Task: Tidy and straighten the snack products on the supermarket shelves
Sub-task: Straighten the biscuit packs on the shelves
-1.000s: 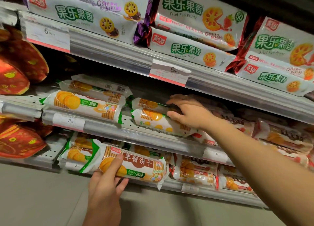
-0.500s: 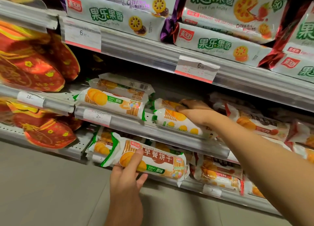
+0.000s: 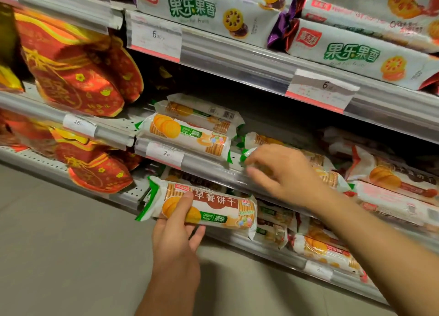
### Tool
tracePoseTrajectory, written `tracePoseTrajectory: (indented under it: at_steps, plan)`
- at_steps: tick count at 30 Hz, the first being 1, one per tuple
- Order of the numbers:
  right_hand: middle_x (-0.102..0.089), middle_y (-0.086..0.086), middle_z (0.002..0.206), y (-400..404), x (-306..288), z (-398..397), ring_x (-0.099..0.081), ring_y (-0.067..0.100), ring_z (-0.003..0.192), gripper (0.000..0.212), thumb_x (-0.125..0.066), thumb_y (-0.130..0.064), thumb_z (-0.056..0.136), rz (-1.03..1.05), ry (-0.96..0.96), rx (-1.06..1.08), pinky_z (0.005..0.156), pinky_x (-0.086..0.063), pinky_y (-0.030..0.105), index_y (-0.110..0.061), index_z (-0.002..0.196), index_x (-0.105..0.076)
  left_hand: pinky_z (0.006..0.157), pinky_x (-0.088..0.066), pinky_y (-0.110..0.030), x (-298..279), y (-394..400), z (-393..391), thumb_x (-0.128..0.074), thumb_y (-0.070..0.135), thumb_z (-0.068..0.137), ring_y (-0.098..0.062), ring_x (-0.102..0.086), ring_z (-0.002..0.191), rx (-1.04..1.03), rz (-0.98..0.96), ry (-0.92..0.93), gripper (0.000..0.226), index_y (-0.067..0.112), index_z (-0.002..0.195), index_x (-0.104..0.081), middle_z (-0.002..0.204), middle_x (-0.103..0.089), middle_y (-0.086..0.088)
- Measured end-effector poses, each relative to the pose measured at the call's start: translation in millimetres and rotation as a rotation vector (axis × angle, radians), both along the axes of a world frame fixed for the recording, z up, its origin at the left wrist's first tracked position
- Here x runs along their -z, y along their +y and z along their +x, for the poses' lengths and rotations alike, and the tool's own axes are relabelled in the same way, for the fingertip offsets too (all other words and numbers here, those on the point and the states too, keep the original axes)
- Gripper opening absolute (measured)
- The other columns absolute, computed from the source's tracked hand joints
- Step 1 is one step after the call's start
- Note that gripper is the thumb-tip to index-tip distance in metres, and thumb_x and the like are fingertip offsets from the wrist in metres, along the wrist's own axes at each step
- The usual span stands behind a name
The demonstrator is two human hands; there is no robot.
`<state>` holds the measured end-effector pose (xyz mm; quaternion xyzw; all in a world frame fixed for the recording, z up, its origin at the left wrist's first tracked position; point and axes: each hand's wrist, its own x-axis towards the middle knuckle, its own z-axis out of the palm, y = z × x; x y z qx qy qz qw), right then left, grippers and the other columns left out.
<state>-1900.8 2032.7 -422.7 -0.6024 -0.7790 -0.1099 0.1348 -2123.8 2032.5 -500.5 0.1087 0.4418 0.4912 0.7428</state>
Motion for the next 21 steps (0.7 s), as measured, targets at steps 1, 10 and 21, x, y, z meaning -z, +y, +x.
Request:
tracePoseTrajectory:
  at_steps: [1, 10, 21]
  plan:
    - [-0.066, -0.011, 0.111, -3.0, 4.0, -10.4, -0.061, 0.009, 0.101, 0.037, -0.046, -0.052, 0.099, -0.092, 0.007, -0.034, 0.085, -0.055, 0.036, -0.028, 0.120, -0.064, 0.101, -0.050, -0.041, 0.9, 3.0, -2.4, -0.078, 0.030, 0.086, -0.019, -0.072, 0.104, 0.006, 0.004, -0.009, 0.035, 0.028, 0.118, -0.064, 0.107, -0.078, 0.001]
    - [-0.068, -0.014, 0.117, -2.8, 24.1, -43.7, -0.062, 0.003, 0.102, 0.062, -0.036, -0.075, 0.094, -0.303, 0.140, -0.098, 0.083, -0.055, 0.033, -0.030, 0.131, -0.058, 0.088, -0.052, -0.037, 0.9, 16.3, -12.4, -0.078, 0.047, 0.061, -0.016, -0.076, 0.096, -0.013, 0.036, -0.005, 0.066, 0.029, 0.122, -0.064, 0.104, -0.079, 0.000]
    - [-0.039, 0.006, 0.159, 194.8, -24.0, -36.5, -0.040, 0.029, 0.143, 0.059, -0.044, -0.051, 0.102, -0.148, 0.202, 0.411, 0.114, -0.036, 0.040, -0.024, 0.154, -0.034, 0.090, -0.050, -0.041, -5.7, 23.5, -31.4, -0.080, 0.037, 0.076, -0.035, -0.069, 0.111, -0.105, -0.090, -0.057, 0.052, 0.022, 0.123, -0.067, 0.120, -0.069, -0.022]
